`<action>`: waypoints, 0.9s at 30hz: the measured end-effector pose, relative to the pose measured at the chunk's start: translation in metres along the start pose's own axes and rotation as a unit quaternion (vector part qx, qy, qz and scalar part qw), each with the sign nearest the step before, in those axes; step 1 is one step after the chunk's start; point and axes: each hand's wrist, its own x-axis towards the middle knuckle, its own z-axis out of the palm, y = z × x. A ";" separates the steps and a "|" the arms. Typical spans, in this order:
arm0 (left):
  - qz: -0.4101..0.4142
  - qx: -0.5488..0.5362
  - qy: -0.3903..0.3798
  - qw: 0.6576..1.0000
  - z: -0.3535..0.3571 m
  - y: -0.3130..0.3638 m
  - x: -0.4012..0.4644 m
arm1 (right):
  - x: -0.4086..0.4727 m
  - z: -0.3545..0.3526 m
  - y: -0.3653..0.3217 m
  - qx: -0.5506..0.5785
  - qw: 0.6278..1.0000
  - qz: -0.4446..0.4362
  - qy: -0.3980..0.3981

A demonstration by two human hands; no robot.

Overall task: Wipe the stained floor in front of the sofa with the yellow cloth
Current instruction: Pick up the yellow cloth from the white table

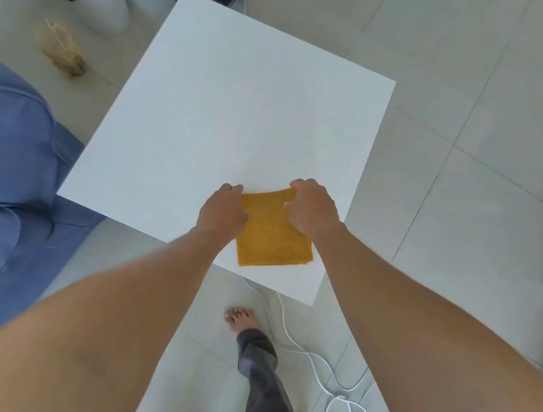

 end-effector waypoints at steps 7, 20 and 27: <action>-0.035 0.000 0.069 0.997 0.019 0.000 0.022 | 0.017 0.009 0.004 -0.040 0.999 -0.031 0.020; 0.028 -0.105 0.093 0.990 -0.009 -0.027 -0.004 | 0.023 0.011 -0.041 -0.168 0.979 -0.109 -0.045; -0.031 -0.112 0.122 0.986 -0.042 -0.098 -0.055 | -0.007 0.037 -0.121 -0.169 0.971 -0.169 -0.020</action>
